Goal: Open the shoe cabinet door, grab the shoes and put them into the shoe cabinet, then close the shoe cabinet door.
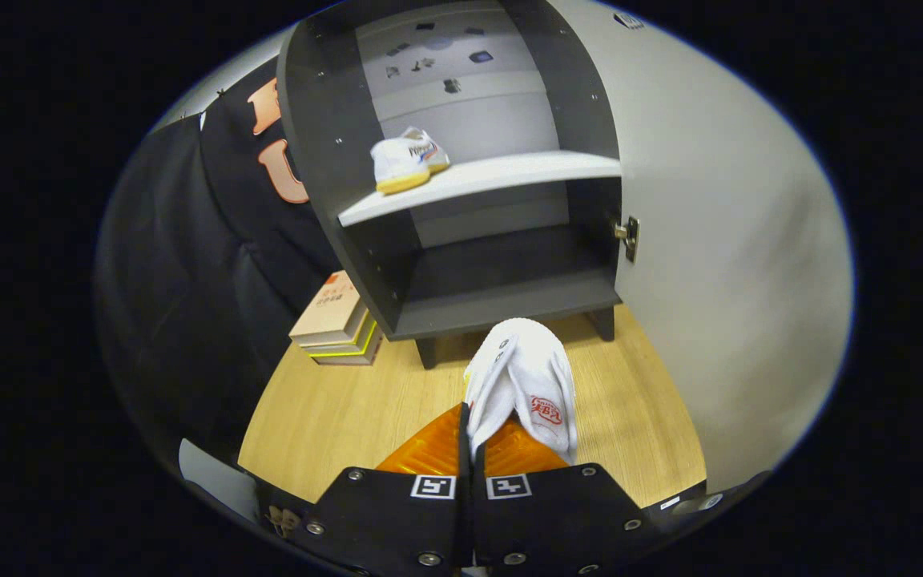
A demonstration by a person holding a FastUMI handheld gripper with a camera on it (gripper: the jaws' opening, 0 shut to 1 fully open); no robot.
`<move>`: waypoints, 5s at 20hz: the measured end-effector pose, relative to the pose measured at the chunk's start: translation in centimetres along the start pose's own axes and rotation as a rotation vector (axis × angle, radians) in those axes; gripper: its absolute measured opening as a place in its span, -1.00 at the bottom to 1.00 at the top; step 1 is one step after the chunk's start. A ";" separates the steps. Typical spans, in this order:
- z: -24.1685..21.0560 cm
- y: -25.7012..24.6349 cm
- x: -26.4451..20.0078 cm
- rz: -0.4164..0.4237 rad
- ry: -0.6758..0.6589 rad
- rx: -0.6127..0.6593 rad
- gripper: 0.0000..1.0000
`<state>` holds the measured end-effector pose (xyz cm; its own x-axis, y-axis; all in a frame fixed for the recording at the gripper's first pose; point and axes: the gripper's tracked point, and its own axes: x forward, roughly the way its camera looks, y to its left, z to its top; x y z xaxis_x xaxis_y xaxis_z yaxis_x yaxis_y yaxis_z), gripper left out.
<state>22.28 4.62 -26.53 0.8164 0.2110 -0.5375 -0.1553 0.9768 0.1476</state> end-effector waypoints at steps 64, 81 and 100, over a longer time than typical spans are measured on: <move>16.8 7.8 -20.7 -0.079 -0.422 -0.173 -0.63; 11.2 6.0 -30.9 -0.124 -0.485 -0.149 -0.38; 12.5 -18.3 -31.3 -0.205 -0.441 -0.012 -0.16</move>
<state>6.54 -20.33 -2.02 0.9883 -0.0192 -0.1513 0.0292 0.9975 0.0645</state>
